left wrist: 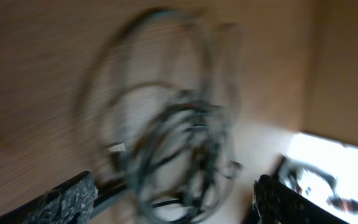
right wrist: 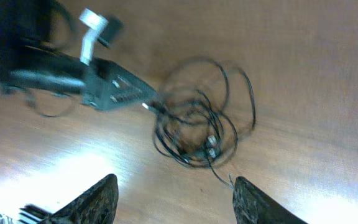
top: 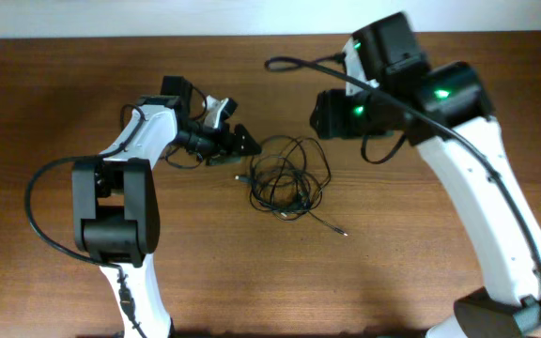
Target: Untangle cables
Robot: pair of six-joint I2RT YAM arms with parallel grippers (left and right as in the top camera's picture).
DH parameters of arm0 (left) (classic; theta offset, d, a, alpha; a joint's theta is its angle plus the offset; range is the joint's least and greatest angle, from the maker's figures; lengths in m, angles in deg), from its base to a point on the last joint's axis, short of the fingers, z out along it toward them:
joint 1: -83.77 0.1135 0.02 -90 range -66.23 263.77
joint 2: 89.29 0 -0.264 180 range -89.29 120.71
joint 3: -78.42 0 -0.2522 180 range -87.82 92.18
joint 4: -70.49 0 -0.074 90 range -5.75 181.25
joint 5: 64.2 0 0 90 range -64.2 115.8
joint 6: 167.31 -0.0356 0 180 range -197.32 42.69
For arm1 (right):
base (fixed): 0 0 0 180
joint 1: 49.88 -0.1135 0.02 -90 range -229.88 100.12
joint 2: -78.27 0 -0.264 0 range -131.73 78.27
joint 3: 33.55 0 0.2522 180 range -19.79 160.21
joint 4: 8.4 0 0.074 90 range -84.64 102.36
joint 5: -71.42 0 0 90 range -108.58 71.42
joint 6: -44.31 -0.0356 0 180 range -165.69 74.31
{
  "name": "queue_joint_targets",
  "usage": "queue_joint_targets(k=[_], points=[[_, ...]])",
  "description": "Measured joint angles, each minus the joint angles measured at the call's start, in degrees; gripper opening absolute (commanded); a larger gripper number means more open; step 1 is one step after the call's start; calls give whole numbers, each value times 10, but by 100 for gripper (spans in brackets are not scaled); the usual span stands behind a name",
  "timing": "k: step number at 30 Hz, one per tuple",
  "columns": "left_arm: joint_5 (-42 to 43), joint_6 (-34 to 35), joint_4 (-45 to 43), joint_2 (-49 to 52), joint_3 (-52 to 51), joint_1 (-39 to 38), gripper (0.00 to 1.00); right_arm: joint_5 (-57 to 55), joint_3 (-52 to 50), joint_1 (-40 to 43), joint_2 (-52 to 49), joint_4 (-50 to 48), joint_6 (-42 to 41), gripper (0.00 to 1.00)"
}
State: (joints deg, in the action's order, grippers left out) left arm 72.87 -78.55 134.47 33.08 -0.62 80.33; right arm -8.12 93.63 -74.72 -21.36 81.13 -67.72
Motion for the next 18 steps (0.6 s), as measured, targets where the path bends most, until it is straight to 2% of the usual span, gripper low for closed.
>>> queue_joint_targets(k=[4, 7, 10, 11, 12, 18], points=[[-106, 69, 10, 0, 0, -26, 86, -5, -78, 0, -37, -27, 1, 64], [-146, 89, 23, 0, 0, -40, 84, 2, -122, 0, -53, -53, 2, 66], [-159, 99, 24, 0, 0, -38, 47, 46, -167, 0, -64, -96, 29, 66], [-158, 102, 24, 0, 0, -36, 43, 65, -189, 0, -65, -118, 39, 66], [-158, 104, 23, 0, 0, -36, 40, 76, -207, 0, -66, -132, 45, 66], [-150, 107, 16, 0, 0, -42, 38, 105, -290, 0, -68, -202, 58, 66]])
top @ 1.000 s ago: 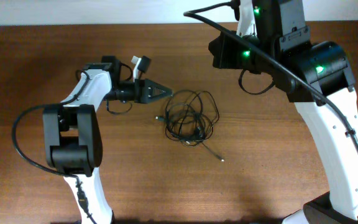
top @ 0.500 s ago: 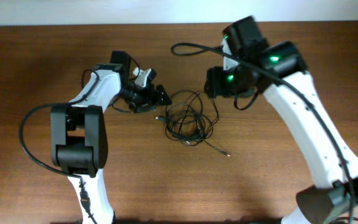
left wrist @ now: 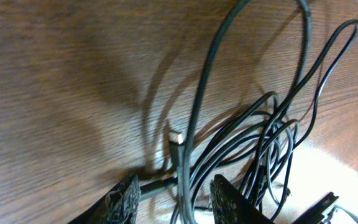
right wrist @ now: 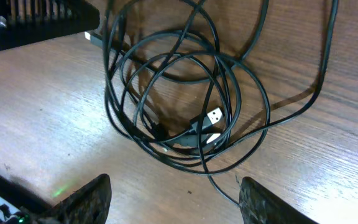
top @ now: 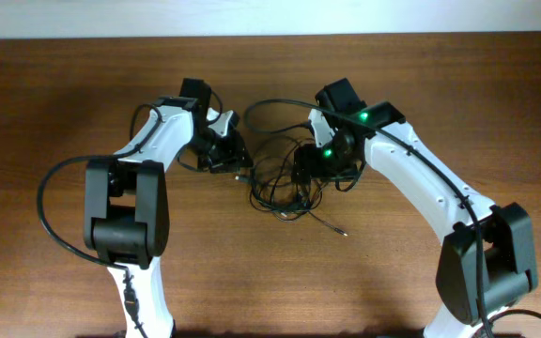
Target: Untangle cables
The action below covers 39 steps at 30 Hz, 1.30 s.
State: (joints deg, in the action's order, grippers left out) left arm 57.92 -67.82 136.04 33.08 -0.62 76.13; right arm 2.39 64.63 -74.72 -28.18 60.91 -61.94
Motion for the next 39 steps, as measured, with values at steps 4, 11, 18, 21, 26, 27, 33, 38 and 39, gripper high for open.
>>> queue_joint_targets(k=[4, 11, 18, 21, 26, 27, 33, 38, 39], points=[[-2, 1, -11, 0, 0, -18, 29, 4, -11, 0, 0, -12, 2, 66], [-82, 32, -33, 0, 0, -75, 0, 8, -11, 0, 0, -12, 2, 66], [-68, 36, -30, 0, 1, -74, 0, 8, -11, 0, 0, 0, 3, 66], [32, 36, -15, 0, 3, -26, 0, 14, -19, -3, 0, -10, 4, 66], [160, 37, 31, 0, 5, 50, 0, 32, -69, -54, 0, -100, 0, 65], [176, 37, 36, 0, 5, 56, 0, 34, -74, -62, -1, -107, -2, 65], [202, 36, 40, 0, 5, 56, 0, 36, -147, -140, -5, -269, -52, 40], [204, 37, 41, 0, 5, 56, 0, 3, -188, -185, -6, -297, -63, 8], [204, 37, 41, 0, 5, 57, 0, -2, -189, -186, -6, -286, -63, 4]])
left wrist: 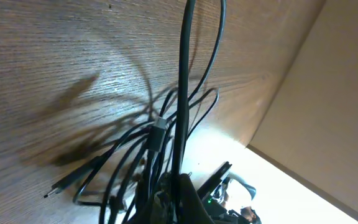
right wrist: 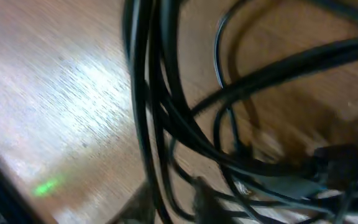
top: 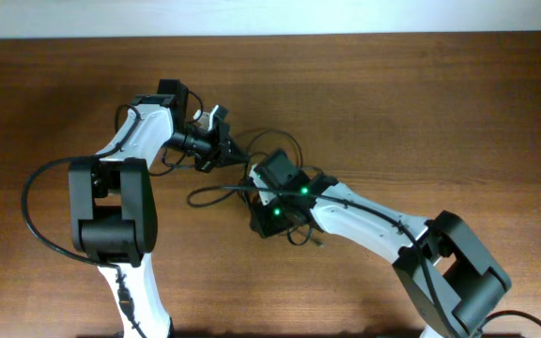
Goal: Untangle cables
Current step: 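Pull the grippers apart, stretching the cables left and right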
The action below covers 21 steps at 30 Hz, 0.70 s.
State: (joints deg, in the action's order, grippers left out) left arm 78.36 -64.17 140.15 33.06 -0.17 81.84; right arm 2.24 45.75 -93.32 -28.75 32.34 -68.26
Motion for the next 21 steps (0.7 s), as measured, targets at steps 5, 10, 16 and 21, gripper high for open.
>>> queue_joint_targets(k=[5, 10, 16, 21], points=[[-18, 0, 0, 0, 0, 13, 0, -7, 6, 53, 0, 137, 1, 4], [-41, 0, 0, 0, 0, 37, 0, -8, 27, 183, 0, 283, 31, 4], [-107, 47, 15, 0, 0, 51, 0, -8, 37, 321, 2, 283, 65, 4], [-197, 131, 41, -1, 0, 56, 0, -6, 37, 406, 2, 216, 67, 4]])
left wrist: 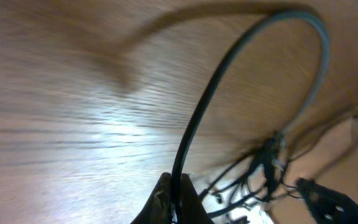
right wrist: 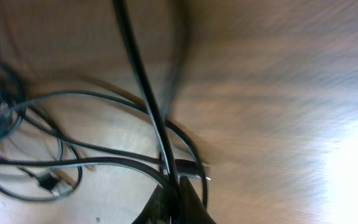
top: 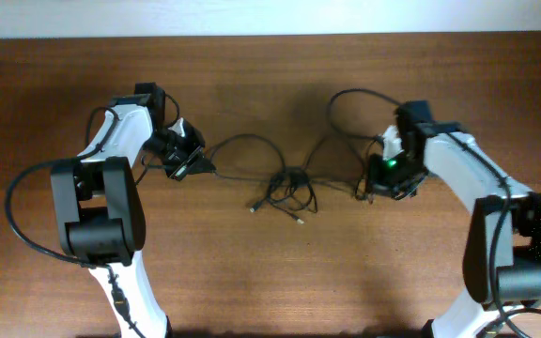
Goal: Untangle cables
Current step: 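Pull the grippers apart, stretching the cables left and right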
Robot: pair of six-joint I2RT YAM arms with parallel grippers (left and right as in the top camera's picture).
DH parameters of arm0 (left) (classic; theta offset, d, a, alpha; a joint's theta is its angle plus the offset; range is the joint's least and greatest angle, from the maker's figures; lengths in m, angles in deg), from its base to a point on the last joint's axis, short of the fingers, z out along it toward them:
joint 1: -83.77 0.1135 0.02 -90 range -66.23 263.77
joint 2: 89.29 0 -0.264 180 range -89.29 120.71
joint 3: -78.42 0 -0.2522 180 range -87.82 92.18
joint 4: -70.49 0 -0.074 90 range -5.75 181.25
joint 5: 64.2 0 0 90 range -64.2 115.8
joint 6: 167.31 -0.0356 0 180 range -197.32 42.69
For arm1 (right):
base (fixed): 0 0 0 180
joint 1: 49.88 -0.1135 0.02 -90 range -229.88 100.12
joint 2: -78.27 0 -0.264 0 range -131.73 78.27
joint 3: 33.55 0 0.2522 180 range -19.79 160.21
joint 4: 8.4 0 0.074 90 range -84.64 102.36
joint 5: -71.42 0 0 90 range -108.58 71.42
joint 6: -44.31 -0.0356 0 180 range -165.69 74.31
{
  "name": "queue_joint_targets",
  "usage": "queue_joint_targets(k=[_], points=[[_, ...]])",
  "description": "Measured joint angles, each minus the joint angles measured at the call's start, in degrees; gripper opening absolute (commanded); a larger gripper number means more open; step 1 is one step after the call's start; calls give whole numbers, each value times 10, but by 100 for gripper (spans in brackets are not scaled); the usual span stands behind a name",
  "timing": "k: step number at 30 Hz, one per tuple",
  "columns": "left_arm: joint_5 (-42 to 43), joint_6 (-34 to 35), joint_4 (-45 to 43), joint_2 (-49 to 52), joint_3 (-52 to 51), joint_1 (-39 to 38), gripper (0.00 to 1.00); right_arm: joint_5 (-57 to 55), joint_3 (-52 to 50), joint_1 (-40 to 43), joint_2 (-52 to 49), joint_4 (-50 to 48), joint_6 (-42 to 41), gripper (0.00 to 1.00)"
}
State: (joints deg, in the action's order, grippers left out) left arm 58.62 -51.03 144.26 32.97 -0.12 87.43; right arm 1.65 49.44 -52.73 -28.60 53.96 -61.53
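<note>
A small knot of thin black cables [top: 287,191] lies at mid-table, with strands stretched out to both sides. My left gripper [top: 195,166] sits left of the knot, shut on a black cable [left wrist: 229,74] that arcs away from its fingertips [left wrist: 166,198] toward the knot [left wrist: 267,155]. To the right of the knot, my right gripper [top: 371,186] is shut on another black cable [right wrist: 138,81]. That strand rises from its fingertips [right wrist: 182,200], while the knot [right wrist: 17,143] shows to the left.
The brown wooden table [top: 270,282] carries only the cables. A loose cable loop [top: 355,99] curves behind the right gripper. A pale wall edge [top: 270,19] runs along the back.
The left gripper has moved left and the right gripper has gone from the middle of the tangle to the right side. The loose coil is now drawn into a small knot with taut strands.
First the left gripper stood open at the coil's left edge and the right arm was raised above. Then both open grippers were at the coil. Later the left was shut on a cable and the right was in the coil. Now they are apart, each holding a cable.
</note>
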Motion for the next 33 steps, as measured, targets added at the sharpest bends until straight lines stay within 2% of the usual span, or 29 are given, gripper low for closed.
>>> queue_joint_targets(k=[4, 12, 19, 27, 33], points=[[-24, 30, 9, 0, 0, 16, 0, 5, 0, 82, 0, -34, 0, 4], [-35, 95, 22, 0, -9, 49, 0, -8, 0, 261, 0, -19, 0, 4], [-63, 112, 23, 0, -12, 63, 0, -56, 0, 403, 0, -10, -33, 4], [-84, 159, 55, 0, -22, 109, 0, -52, 0, 417, 0, -9, -39, 4], [-108, 170, 42, 0, -28, 111, 0, -37, 0, 347, 0, -14, -39, 4]])
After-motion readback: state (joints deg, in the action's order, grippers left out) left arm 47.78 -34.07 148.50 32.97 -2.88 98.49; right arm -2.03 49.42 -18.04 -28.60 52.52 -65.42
